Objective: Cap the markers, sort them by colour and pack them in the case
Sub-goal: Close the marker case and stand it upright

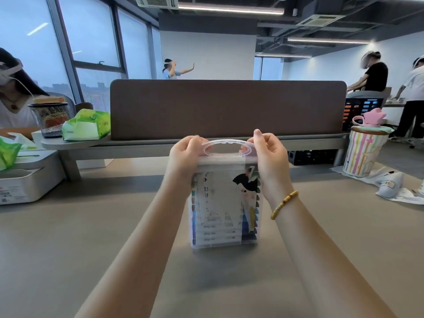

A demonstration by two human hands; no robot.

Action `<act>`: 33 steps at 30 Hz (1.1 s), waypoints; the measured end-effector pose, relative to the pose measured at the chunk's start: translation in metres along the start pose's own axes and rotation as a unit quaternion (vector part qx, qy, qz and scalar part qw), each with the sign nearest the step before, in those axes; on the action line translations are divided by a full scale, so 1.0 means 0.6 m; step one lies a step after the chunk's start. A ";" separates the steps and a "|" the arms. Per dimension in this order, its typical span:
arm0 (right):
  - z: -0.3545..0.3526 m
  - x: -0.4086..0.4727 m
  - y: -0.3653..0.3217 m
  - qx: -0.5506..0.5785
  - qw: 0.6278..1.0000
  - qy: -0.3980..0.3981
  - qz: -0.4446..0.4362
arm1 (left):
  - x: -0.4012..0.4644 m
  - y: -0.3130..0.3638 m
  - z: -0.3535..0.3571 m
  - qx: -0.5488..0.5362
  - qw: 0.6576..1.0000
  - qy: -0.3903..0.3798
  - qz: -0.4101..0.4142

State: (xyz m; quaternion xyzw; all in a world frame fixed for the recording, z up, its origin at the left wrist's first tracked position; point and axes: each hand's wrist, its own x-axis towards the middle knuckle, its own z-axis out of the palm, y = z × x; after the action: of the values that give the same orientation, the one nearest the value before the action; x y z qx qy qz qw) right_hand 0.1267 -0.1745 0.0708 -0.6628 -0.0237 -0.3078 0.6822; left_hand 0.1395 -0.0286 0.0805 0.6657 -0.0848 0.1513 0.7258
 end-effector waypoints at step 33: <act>0.017 -0.010 0.031 -0.061 0.984 0.060 -0.155 | -0.018 -0.036 0.007 0.049 0.993 0.030 0.105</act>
State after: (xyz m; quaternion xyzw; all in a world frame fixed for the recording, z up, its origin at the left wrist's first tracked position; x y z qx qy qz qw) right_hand 0.1338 -0.1641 0.0529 -0.6715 -0.0663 -0.4499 0.5850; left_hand 0.1369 -0.0354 0.0572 0.6830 -0.1251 0.2510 0.6744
